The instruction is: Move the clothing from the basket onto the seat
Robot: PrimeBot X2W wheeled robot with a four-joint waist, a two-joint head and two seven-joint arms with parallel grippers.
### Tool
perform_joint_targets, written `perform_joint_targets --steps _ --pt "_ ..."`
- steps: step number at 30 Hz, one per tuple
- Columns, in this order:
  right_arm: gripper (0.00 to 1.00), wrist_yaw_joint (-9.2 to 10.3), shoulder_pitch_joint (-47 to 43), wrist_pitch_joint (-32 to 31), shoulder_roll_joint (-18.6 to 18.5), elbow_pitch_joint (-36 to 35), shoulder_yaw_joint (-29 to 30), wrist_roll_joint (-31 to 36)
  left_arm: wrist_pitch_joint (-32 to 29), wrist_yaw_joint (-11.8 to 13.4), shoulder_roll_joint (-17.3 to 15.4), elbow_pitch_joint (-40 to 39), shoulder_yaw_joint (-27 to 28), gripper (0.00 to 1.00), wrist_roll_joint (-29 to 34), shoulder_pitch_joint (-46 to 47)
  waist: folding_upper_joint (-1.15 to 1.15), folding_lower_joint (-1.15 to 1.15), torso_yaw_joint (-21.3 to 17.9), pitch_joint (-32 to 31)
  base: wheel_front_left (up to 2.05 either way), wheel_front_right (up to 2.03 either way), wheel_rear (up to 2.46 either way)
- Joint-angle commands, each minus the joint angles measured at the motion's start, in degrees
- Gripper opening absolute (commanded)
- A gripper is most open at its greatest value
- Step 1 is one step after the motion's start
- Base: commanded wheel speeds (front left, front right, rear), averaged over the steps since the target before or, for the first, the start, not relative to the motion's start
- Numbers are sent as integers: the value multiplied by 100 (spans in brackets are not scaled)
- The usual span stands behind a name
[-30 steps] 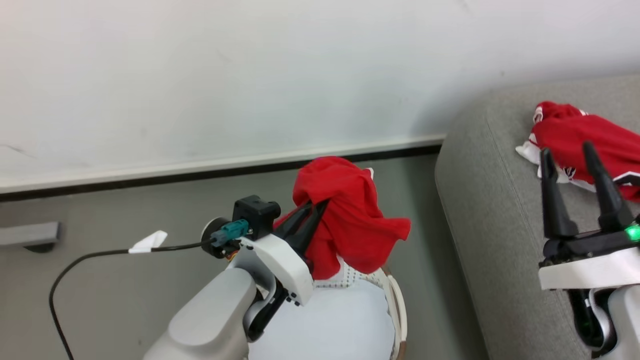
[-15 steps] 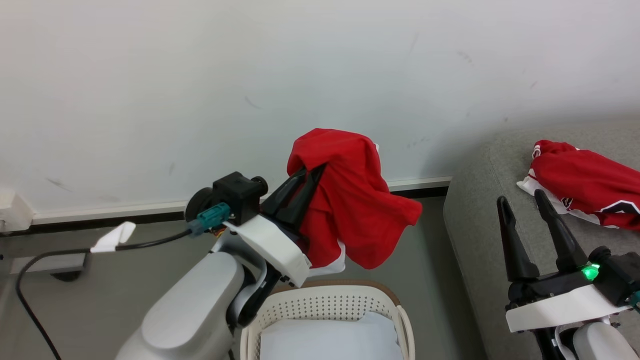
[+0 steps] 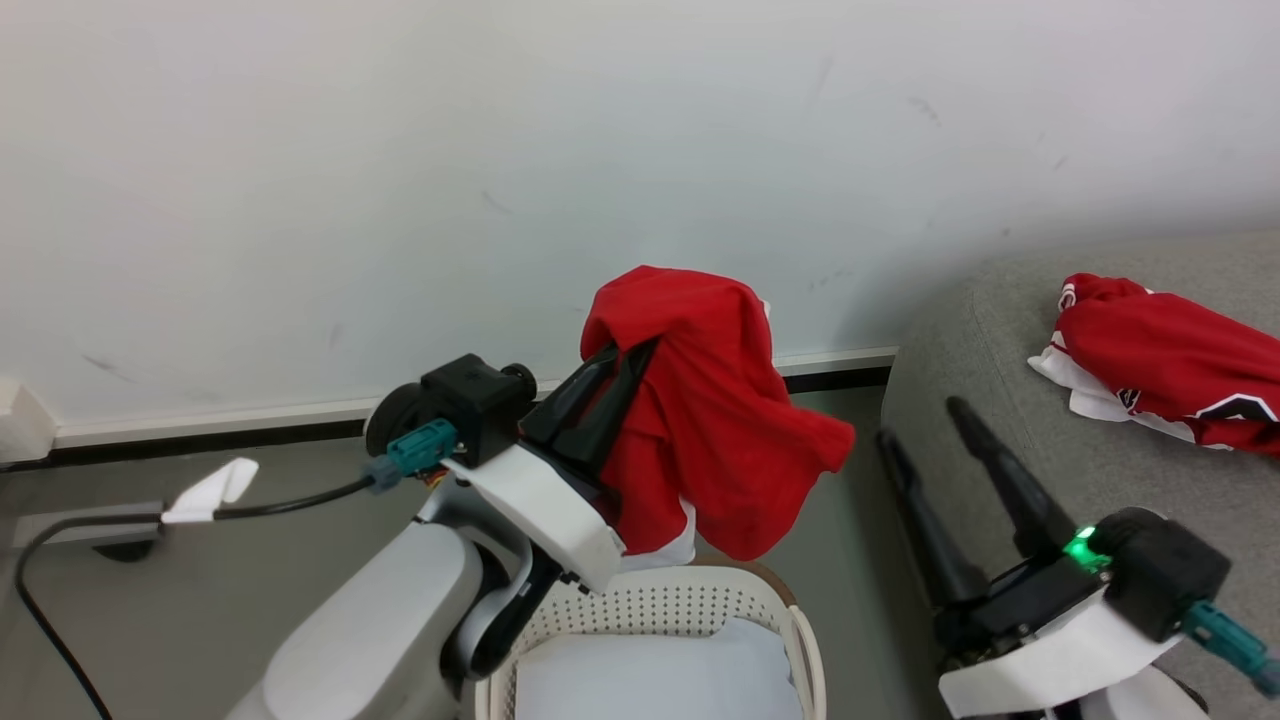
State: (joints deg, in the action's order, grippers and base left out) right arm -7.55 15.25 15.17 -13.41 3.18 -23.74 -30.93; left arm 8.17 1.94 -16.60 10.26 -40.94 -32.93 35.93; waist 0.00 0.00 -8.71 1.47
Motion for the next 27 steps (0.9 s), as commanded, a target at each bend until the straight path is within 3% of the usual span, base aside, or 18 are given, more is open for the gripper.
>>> perform_joint_targets --steps 1,11,27 --pt "100 13 133 -5 -175 -11 -315 -77 -9 22 -15 -53 -8 0 -15 -80 0 0 -2 16 0 0 0" --pt "100 13 830 -5 -459 498 -1220 -262 -26 -63 134 -97 -239 0 4 -122 0 0 163 80 0 0 0" --pt "100 13 1694 -5 -584 1827 -2727 -1269 -6 -322 571 70 -811 0 35 -196 0 0 952 -15 0 0 0"
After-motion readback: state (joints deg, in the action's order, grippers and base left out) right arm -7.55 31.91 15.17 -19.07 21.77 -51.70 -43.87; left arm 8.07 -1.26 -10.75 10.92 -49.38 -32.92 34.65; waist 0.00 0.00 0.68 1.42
